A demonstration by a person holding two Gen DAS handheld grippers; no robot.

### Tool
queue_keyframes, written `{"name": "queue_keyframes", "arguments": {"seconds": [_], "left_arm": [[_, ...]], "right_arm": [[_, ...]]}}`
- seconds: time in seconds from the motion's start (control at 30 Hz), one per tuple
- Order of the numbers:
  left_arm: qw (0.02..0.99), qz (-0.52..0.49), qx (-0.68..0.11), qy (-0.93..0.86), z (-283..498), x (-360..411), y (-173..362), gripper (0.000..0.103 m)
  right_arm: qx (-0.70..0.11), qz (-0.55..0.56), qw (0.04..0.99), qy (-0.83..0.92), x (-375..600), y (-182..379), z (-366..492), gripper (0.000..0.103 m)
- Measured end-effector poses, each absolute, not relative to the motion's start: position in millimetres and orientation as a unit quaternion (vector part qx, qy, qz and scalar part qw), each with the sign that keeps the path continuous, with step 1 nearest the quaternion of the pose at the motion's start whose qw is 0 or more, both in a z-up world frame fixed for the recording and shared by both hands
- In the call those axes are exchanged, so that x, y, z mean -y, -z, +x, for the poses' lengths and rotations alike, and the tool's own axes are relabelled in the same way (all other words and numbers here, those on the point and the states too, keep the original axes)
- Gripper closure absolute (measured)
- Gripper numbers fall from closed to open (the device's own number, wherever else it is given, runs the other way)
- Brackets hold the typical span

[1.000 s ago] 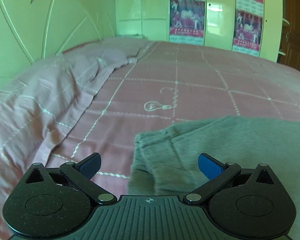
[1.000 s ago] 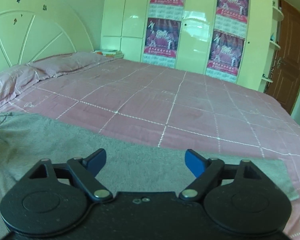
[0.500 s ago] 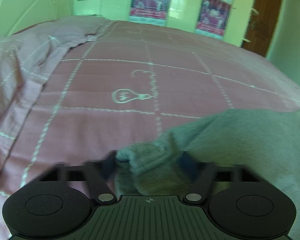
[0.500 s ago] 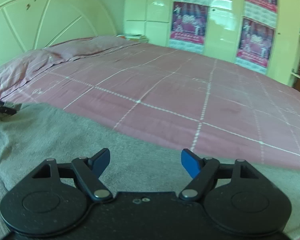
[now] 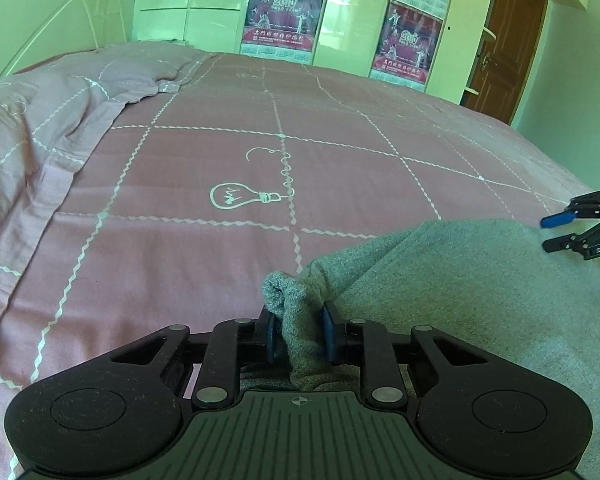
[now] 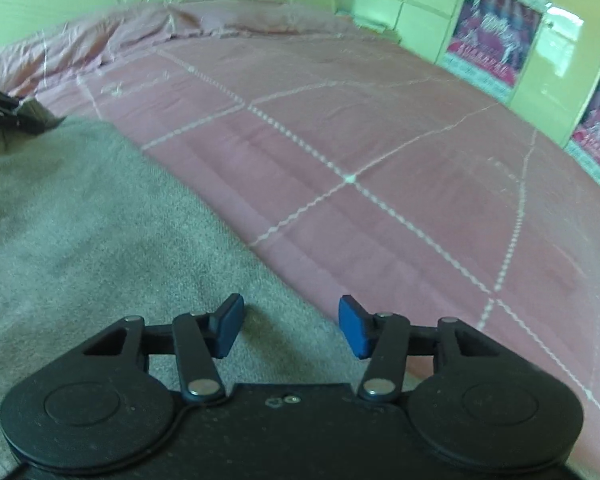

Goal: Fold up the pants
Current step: 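Lower both tools to the pant leg cuffs and close both grippers on them, then lift the cuffs with both grippers and fold them over toward the waistband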

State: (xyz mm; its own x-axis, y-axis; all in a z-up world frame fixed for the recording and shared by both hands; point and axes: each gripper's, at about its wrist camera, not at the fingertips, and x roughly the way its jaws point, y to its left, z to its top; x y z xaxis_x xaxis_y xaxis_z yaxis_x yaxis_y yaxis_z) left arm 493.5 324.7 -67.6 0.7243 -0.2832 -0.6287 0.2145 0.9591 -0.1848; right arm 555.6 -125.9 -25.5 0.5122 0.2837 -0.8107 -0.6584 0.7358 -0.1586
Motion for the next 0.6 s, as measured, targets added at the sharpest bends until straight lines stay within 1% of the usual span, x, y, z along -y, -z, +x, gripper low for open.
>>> {"name": "queue_keyframes", "arguments": {"seconds": [0.03, 0.07, 0.1, 0.17, 0.27, 0.37, 0.6], "left_arm": [[0.926, -0.05, -0.347, 0.136, 496, -326, 68, 0.078], [0.926, -0.052, -0.348, 0.138, 497, -326, 69, 0.078], [0.925, -0.053, -0.349, 0.139, 499, -325, 70, 0.078], [0.926, -0.043, -0.348, 0.142, 502, -322, 71, 0.081], [0.929, -0.033, -0.339, 0.143, 500, -320, 66, 0.085], [0.943, -0.003, -0.299, 0.145, 484, -316, 50, 0.085], [0.964, 0.02, -0.199, 0.175, 427, -318, -2, 0.086]], "right_arm": [[-0.412, -0.225, 0.836, -0.284, 126, 26, 559, 0.059], [-0.42, -0.221, 0.831, -0.291, 124, 26, 562, 0.068], [-0.425, -0.219, 0.826, -0.299, 123, 26, 562, 0.088], [-0.425, -0.229, 0.825, -0.293, 118, 24, 559, 0.103], [-0.414, -0.246, 0.83, -0.28, 113, 19, 549, 0.103], [-0.393, -0.235, 0.845, -0.277, 121, -4, 530, 0.103], [-0.339, -0.265, 0.857, -0.284, 129, -66, 453, 0.103]]}}
